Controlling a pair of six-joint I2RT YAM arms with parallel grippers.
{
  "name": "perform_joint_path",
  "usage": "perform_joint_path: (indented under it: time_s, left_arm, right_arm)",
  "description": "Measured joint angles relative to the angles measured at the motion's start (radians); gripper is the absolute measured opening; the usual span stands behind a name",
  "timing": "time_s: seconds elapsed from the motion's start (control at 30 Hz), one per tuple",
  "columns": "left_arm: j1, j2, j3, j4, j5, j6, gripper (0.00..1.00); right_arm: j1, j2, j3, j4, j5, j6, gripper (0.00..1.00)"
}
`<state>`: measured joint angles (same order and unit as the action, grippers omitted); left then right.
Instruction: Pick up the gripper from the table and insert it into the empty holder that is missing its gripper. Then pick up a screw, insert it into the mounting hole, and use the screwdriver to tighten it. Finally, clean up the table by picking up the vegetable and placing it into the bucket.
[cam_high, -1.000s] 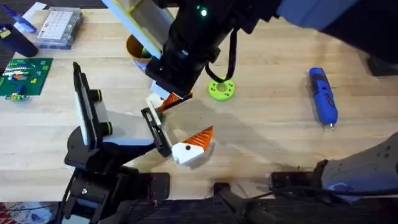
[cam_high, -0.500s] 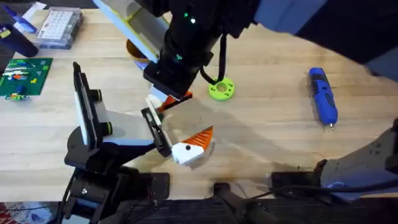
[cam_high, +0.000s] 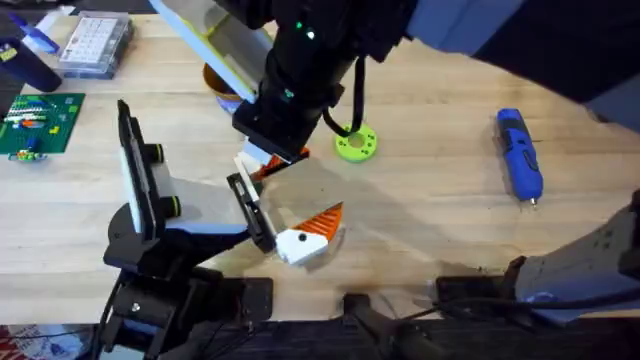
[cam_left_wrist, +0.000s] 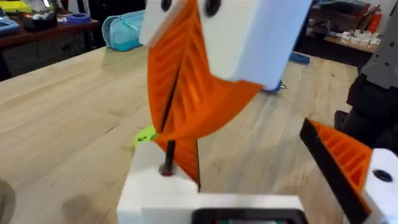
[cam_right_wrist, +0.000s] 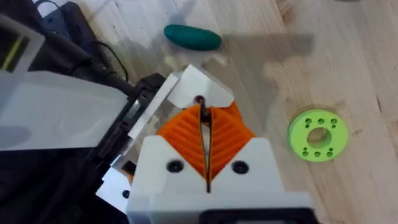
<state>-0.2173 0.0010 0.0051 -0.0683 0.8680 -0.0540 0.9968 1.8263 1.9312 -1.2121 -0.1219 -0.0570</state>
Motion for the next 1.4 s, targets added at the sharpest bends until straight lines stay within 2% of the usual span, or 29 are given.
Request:
perform_joint_path:
  time_s: [1.4]
  left_arm:
    - [0.000, 0.000, 0.000, -0.001, -0.001, -0.011, 0.990]
  right_arm:
    - [0.002, 0.000, -0.062, 0.046, -0.021, 0.000, 0.010]
